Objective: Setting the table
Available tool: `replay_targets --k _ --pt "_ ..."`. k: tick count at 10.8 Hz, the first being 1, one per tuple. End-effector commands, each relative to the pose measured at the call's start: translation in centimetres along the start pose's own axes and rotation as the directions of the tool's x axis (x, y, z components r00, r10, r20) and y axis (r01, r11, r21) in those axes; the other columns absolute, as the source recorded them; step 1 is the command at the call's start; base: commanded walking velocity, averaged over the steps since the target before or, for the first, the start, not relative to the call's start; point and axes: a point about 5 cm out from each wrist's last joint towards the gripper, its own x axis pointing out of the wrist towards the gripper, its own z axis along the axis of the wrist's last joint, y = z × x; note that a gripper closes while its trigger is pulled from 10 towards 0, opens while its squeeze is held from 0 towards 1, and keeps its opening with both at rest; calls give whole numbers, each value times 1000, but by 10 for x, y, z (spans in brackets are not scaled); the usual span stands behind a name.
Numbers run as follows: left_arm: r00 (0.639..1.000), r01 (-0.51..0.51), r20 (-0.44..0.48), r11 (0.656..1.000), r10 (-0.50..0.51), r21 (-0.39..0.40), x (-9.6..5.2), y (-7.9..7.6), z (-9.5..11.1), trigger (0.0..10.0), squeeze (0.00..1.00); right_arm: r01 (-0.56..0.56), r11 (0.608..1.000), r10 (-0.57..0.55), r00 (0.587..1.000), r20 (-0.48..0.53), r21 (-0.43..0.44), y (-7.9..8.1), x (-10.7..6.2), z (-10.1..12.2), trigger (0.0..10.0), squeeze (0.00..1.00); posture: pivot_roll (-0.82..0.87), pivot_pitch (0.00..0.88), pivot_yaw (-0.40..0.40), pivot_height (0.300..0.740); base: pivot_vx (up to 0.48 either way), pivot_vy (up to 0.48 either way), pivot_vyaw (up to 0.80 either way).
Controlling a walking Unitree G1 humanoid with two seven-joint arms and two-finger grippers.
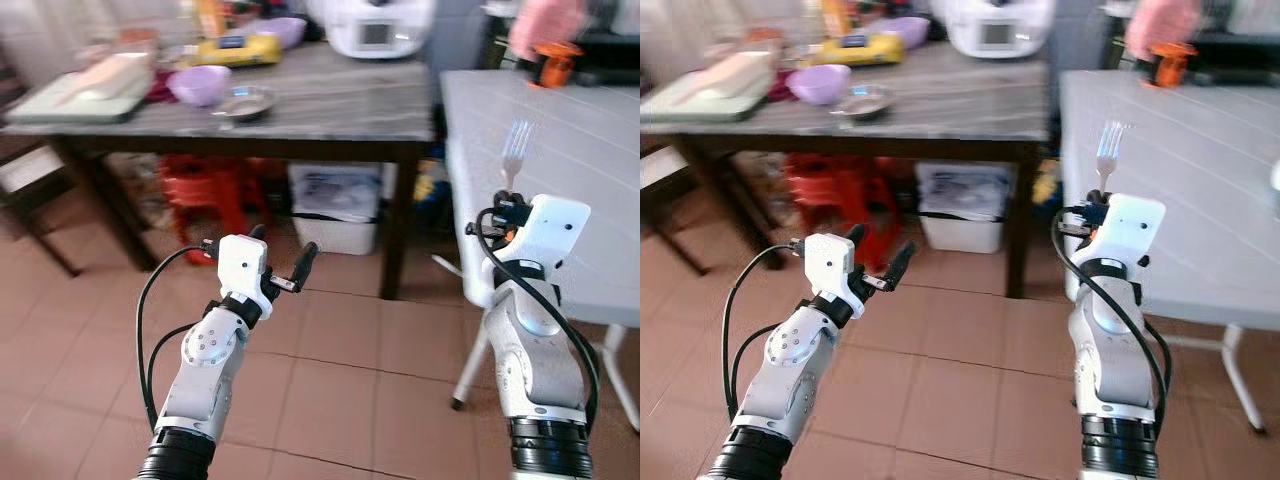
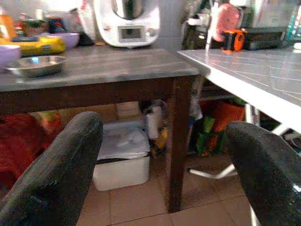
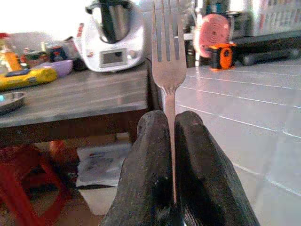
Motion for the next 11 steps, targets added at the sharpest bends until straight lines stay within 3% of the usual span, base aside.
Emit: replay_targets --k 1,5,9,11 --pt "1000 -12 -11 1000 12 22 -2 6 -1 10000 0 -12 1000 12 1000 8 8 2 -2 0 10000 0 -71 90 90 740 0 439 0" --pt "1000 -11 -12 1000 11 30 -3 7 -1 10000 0 -2 1000 2 1000 -13 1 -5 -14 -7 10000 0 -70 88 97 740 0 458 0" --pt "1000 4 -11 1000 -4 26 0 2 0 10000 0 6 1000 -6 1000 -14 1 -7 -16 -7 10000 0 -77 92 108 740 0 480 -650" --pt "1000 -6 7 1000 5 12 0 -1 2 10000 0 8 1000 -8 1000 -13 1 -7 -16 -7 10000 0 -75 93 110 740 0 0 0"
